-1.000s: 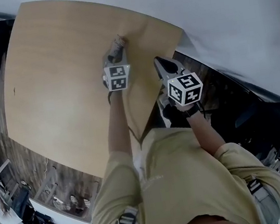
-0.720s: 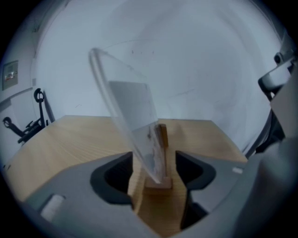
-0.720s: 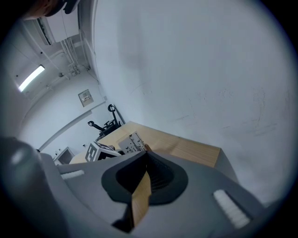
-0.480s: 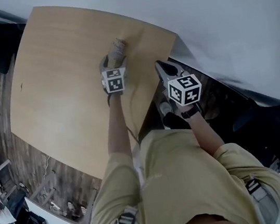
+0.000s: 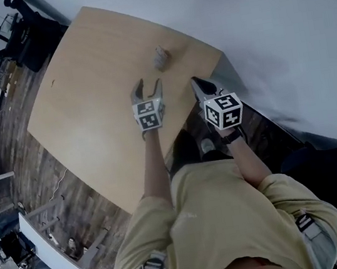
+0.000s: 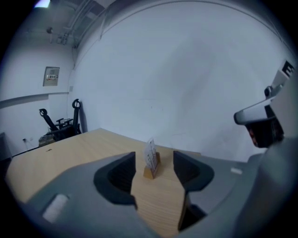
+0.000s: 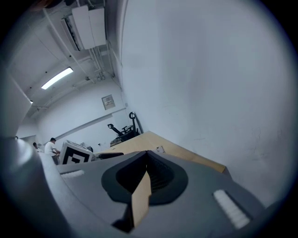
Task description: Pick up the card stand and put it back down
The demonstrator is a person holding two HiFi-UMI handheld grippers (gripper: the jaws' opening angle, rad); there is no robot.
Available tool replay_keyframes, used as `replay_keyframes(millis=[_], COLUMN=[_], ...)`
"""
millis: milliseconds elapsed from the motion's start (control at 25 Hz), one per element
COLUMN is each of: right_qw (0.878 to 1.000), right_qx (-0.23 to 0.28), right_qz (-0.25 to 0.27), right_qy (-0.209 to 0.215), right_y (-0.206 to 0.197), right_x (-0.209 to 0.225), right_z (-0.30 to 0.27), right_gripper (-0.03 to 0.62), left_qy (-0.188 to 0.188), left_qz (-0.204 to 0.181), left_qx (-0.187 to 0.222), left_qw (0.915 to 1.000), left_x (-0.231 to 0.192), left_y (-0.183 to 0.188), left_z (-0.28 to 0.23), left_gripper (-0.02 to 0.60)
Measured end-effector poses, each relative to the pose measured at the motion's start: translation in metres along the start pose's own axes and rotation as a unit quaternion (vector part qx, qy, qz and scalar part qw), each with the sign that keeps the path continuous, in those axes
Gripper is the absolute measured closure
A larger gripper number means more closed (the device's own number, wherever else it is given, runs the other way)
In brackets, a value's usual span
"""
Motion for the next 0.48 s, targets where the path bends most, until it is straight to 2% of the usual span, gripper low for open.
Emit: replay_keyframes(millis=[240, 480], right_qw=[0.997, 0.987], right_qx=[0.023, 0.039], right_qz=[0.043, 0.077], right_qy=[0.058, 0.132], right_y=[0.002, 0.009], right_x=[-0.044, -0.107], right_z=[0.044, 0.066], right_gripper=[0.589, 0.589], left_qy=[0.063, 0.145], left_qz=[0.014, 0.030], left_qx=[0.068, 0.121], left_qw=[0.9956, 0.9816], left_x=[0.043, 0.050], left_y=[0.019, 0.028], left_z=[0.102, 0.206], left_gripper=[0.395, 0.498])
Point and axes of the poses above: the fingertips, and each gripper's own axes: z backward along the fingers, x to its right, y out of its top, the point moved 5 cm from there along z, backward along the fingers, and after that the axes turned 7 degrees about -y, right-handed, at the moved point
